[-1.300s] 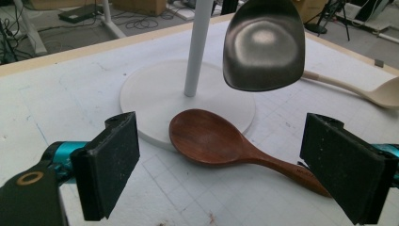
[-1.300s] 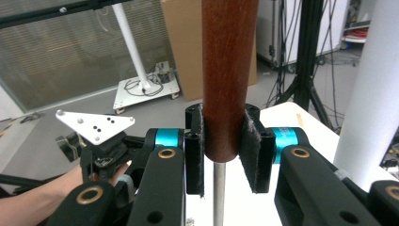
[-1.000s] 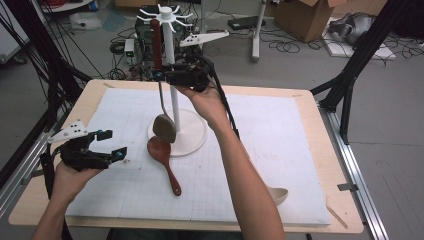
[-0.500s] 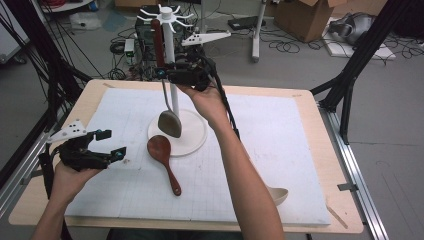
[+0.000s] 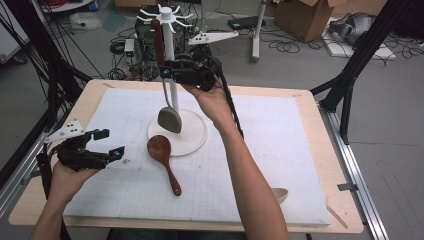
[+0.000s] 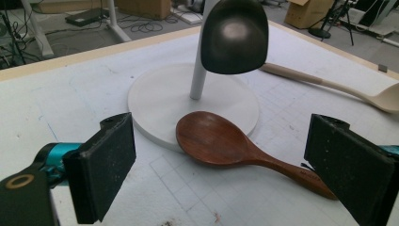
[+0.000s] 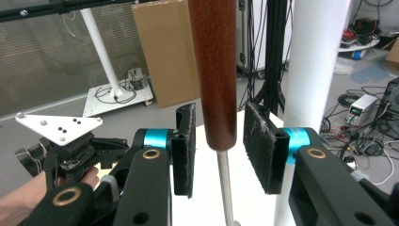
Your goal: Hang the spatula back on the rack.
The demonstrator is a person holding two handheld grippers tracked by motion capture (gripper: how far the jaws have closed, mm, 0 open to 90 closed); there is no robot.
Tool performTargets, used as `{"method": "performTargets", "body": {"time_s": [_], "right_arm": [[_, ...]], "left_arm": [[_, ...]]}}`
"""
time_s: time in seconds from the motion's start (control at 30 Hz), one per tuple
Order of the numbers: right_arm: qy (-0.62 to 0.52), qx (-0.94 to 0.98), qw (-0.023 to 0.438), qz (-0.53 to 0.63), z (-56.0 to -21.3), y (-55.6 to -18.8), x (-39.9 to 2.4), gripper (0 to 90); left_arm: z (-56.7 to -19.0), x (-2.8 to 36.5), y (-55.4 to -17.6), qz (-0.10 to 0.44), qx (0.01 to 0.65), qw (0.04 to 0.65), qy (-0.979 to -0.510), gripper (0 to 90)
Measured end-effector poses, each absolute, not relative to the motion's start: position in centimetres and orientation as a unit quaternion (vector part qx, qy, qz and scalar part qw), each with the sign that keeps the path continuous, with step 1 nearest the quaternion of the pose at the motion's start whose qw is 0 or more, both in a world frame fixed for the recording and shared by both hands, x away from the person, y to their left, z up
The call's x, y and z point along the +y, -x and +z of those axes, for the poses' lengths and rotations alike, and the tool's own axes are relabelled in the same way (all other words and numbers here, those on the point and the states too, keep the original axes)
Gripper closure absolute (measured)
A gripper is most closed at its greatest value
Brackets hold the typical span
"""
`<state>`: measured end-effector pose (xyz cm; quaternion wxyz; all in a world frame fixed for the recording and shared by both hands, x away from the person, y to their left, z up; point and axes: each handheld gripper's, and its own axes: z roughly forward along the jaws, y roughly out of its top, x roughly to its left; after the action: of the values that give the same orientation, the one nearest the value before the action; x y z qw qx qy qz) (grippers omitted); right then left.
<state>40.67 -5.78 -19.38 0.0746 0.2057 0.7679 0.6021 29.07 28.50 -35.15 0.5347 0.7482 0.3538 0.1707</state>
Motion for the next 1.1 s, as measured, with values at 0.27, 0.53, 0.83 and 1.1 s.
{"method": "performTargets", "body": {"time_s": [0.27,0.53,0.83,1.1], "right_arm": [[-0.207,0.764,0.082,0.605,-19.1,-40.0,-7.7,61.8],[-0.198,0.762,0.076,0.612,-18.5,-39.2,-10.2,80.6],[-0.191,0.771,0.081,0.602,-16.6,-39.5,-11.8,89.4],[-0.188,0.767,0.077,0.609,-14.5,-39.8,-13.0,89.6]], "left_arm": [[-35.2,28.7,-29.1,0.173,0.356,0.534,-0.747,9.2],[-35.1,28.8,-29.2,0.174,0.357,0.533,-0.748,9.0],[-35.2,28.7,-29.3,0.171,0.355,0.532,-0.75,9.1],[-35.1,29.1,-29.3,0.175,0.359,0.534,-0.745,9.0]]}}
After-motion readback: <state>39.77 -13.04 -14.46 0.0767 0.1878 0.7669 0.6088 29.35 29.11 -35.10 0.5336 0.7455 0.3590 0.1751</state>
